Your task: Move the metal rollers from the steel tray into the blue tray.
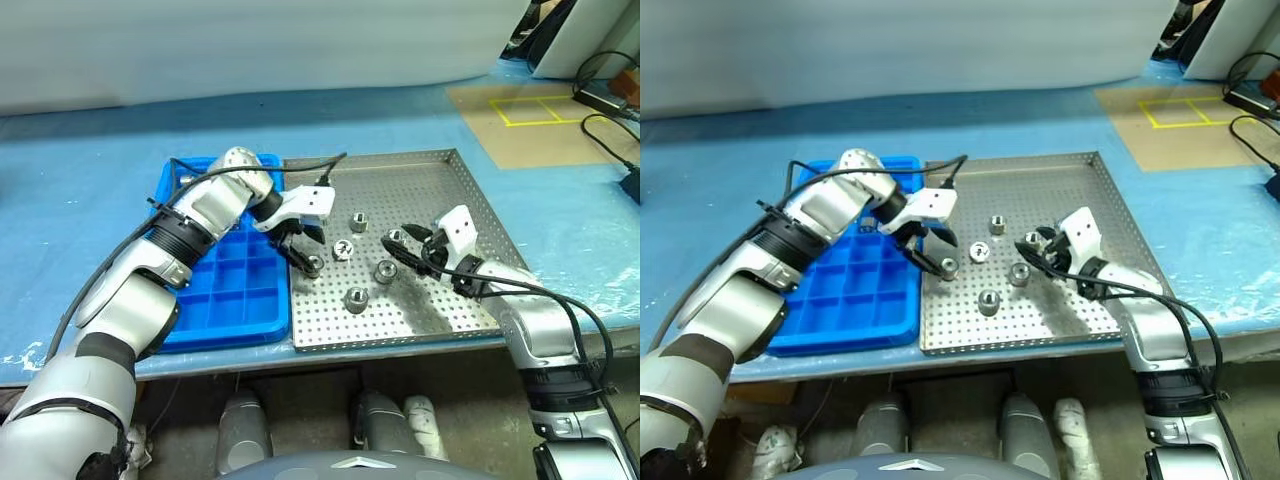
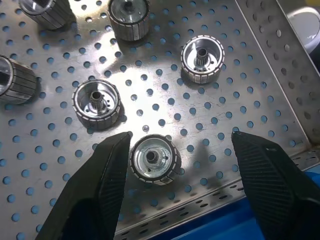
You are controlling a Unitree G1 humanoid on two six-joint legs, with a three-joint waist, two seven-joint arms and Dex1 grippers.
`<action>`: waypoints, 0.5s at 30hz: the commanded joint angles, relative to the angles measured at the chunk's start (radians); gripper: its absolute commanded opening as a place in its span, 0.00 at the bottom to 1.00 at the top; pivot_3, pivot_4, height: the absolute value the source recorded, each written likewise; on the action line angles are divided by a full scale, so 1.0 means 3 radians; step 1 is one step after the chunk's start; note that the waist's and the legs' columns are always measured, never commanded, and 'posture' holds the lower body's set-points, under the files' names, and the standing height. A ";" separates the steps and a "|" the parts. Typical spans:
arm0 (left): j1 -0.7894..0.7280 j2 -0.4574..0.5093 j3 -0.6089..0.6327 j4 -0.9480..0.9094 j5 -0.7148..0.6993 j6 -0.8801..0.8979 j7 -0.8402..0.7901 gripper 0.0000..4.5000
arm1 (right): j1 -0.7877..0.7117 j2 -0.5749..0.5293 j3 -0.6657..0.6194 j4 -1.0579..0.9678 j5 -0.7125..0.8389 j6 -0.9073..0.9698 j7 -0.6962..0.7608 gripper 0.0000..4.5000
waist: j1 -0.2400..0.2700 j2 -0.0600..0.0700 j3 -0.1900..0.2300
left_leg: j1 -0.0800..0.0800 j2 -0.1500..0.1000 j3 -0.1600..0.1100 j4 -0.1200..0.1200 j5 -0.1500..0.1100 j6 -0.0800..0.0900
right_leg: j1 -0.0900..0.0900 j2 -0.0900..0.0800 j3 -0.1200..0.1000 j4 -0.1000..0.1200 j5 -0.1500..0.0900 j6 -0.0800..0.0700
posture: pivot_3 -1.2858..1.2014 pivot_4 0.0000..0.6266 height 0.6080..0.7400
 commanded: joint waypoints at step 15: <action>0.0137 -0.0362 -0.0032 0.0846 0.0660 -0.0437 0.0531 0.76 | 0.0087 0.0052 -0.0065 -0.0087 -0.0092 -0.0206 -0.0163 0.65 | -0.0016 0.0004 -0.0002 | 0.0030 0.0000 0.0004 0.0003 0.0000 0.0001 | 0.0027 0.0000 0.0004 -0.0002 0.0000 -0.0001 | 0.40 0.24 1.00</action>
